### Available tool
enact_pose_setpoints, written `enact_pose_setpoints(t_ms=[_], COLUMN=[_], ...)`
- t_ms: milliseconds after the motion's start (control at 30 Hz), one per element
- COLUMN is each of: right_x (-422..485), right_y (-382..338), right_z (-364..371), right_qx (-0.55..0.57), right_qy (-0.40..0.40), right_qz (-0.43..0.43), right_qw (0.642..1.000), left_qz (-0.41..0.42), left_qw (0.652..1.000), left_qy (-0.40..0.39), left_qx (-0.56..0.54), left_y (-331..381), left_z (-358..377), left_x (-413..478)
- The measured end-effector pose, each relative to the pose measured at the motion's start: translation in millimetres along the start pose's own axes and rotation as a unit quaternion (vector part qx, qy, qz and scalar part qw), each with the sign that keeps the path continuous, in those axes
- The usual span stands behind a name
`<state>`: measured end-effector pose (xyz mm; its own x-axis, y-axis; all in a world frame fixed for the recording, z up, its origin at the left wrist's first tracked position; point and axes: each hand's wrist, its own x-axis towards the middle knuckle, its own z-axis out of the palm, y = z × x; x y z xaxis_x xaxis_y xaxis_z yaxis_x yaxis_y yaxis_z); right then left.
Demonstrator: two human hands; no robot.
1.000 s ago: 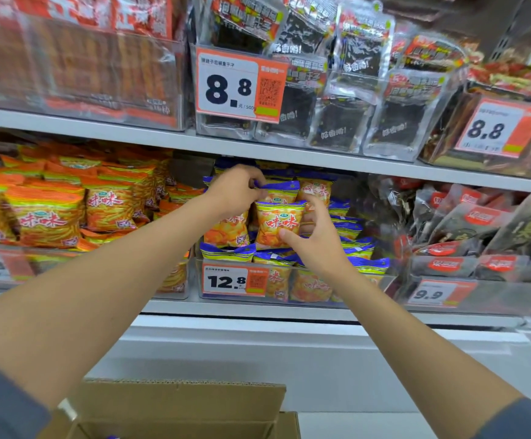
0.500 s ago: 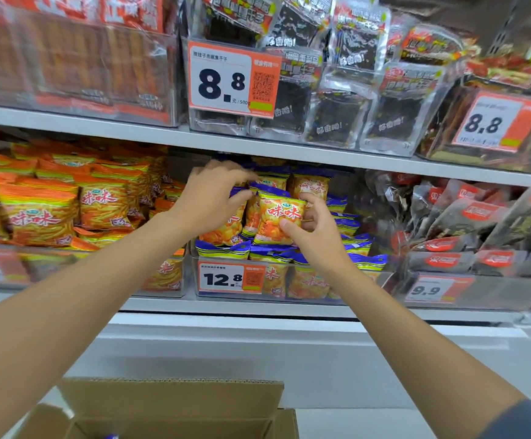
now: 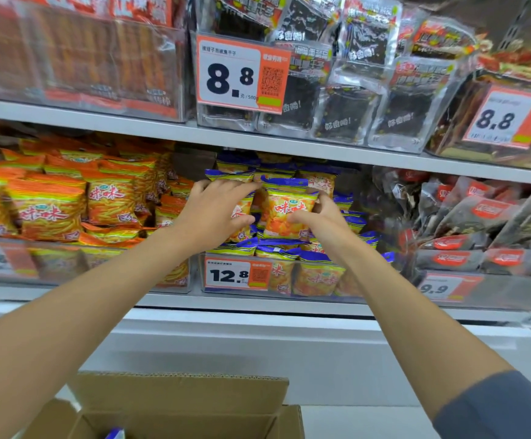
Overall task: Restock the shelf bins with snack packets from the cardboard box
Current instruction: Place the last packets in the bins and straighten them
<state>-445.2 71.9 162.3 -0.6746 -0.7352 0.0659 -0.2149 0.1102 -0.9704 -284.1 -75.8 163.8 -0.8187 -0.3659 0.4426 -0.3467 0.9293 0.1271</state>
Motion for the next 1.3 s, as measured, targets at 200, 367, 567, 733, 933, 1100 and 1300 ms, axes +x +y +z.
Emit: enact_pose_setpoints(t_ms=[200,367,567,733,933,1100,1300], right_x=[-7,-15,-16,-14,-27,-34,-39], right_y=[13,12,15,18,17,16,16], right_z=[1,15,11,13,10,14,15], right_qx=[-0.062,-0.164,-0.11,-0.145,-0.103,-0.129,-0.124], right_qy=[-0.022,0.002,0.091,0.076,0.134,0.163,0.128], right_qz=[-0.074,-0.163,-0.159,-0.132,-0.15,-0.18,-0.132], right_qw=[0.995,0.973,0.977,0.978,0.974,0.961,0.975], left_qz=[0.0,0.006,-0.006,0.008,-0.011,-0.007,-0.009], left_qw=[1.0,0.997,0.996,0.992,0.995,0.994,0.997], left_qy=[0.006,0.032,0.052,0.052,0.047,0.081,0.064], left_qx=[0.027,0.067,0.075,0.113,0.088,0.074,0.032], left_y=[2,2,5,7,11,14,20], left_z=[2,8,13,15,9,5,0], left_x=[1,2,4,0,2,-2,-7])
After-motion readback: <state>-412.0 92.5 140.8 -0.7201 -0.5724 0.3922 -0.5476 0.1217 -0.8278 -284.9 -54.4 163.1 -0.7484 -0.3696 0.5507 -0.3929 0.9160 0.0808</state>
